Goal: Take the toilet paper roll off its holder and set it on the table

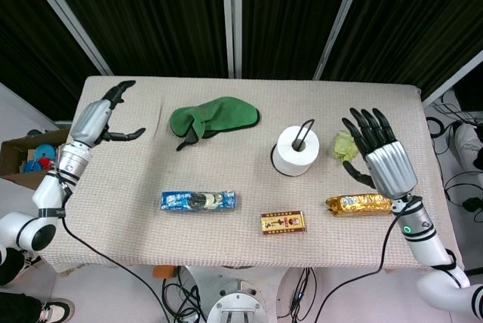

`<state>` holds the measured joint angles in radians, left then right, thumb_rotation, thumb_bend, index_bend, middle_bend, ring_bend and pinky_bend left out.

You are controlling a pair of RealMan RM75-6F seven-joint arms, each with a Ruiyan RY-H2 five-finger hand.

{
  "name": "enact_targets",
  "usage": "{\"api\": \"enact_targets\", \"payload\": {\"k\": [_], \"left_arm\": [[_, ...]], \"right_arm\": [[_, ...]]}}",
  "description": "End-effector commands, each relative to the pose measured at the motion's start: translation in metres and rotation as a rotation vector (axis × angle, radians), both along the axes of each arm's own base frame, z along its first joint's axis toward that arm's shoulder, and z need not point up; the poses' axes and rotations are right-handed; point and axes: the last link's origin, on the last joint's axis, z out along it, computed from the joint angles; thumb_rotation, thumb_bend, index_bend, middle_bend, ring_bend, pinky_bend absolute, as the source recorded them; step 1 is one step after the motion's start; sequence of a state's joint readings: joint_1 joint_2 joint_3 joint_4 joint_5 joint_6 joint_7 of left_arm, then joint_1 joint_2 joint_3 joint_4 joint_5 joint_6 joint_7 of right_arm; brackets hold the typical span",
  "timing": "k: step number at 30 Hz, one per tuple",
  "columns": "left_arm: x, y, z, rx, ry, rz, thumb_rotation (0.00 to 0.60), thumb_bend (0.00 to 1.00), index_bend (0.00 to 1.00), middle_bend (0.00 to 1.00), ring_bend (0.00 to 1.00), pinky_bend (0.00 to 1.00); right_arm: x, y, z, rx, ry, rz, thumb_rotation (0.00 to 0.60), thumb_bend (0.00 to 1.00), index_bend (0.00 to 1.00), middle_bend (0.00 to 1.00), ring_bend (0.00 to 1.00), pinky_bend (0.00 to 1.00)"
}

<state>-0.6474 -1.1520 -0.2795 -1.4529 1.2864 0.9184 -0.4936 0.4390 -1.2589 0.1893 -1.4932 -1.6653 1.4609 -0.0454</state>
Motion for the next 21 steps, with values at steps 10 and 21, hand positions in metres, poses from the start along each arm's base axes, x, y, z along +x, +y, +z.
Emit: {"api": "enact_targets", "payload": {"k": [10, 21], "left_arm": [[-0.058, -0.056, -0.001, 0.273, 0.581, -0.101, 0.337, 0.12, 0.07, 0.09, 0.08, 0.21], [-0.103, -0.126, -0.012, 0.285, 0.607, 0.011, 0.178, 0.09, 0.07, 0.09, 0.07, 0.21]], "right_arm": [[-0.035, -0.024, -0.022, 0.207, -0.127, -0.376, 0.600, 0.10, 0.00, 0.00, 0.00, 0.00], [-0.040, -0.048, -0.072, 0.409, -0.302, -0.479, 0.600, 0.05, 0.00, 0.00, 0.00, 0.00]]}}
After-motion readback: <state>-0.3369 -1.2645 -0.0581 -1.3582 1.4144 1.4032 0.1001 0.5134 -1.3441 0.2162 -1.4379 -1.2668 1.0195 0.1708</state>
